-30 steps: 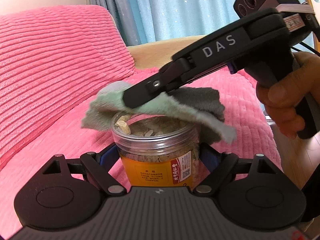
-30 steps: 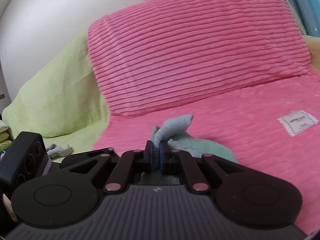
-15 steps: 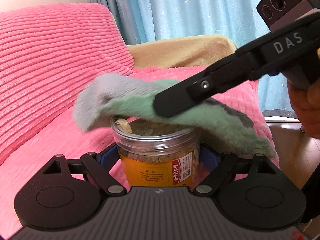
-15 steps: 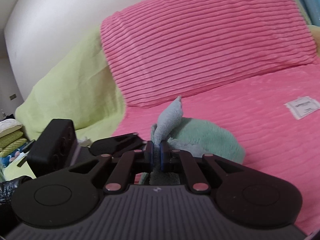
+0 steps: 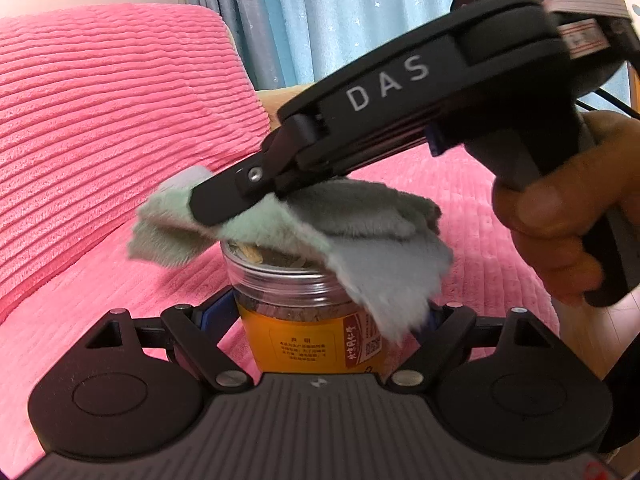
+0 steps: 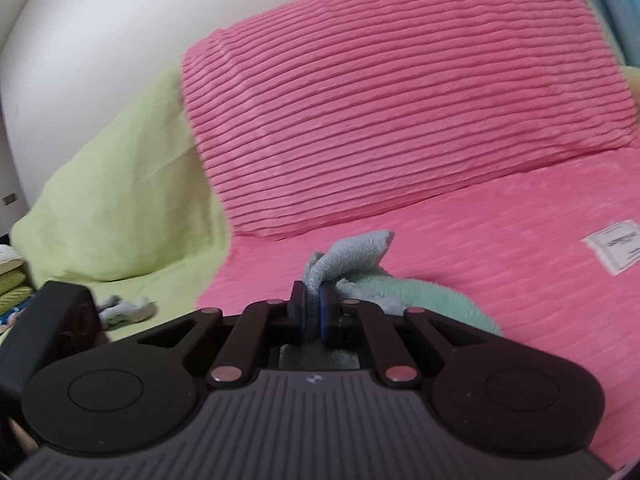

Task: Clean container
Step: 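Hold the jar with the left gripper while the right gripper keeps wiping the lid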

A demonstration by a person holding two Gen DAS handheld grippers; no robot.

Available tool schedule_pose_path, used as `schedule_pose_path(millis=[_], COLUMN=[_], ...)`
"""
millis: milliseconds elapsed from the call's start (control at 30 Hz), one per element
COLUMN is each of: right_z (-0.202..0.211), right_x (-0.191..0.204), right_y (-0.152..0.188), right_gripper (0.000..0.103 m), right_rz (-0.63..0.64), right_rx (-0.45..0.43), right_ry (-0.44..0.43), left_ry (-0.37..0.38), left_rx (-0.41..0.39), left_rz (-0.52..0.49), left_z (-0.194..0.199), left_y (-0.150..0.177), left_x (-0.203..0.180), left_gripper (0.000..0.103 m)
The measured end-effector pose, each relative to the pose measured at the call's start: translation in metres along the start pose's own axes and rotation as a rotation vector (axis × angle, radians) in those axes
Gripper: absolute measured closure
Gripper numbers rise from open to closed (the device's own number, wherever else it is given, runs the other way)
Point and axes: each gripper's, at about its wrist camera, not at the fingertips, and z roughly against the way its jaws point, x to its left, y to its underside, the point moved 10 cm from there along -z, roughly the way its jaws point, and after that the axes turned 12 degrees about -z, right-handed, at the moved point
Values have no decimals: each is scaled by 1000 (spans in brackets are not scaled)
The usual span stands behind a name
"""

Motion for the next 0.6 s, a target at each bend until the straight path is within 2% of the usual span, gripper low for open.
schedule_pose_path(millis=[267, 400, 600], right_z=[31, 41, 32], right_x=[-20, -10, 13], right_y=[2, 12, 22], right_gripper=[99, 98, 98], right_rz=[-18, -26, -27], right_rx=[9, 31, 64], right_ry=[47, 13, -70], left_ry=[4, -1, -1], left_rx=[-4, 5, 6], left_rz=[-4, 2, 9], left_z=[-3, 0, -5], left_y=[-3, -7, -11], left_x=[2, -13, -10], left_gripper=[18, 18, 18])
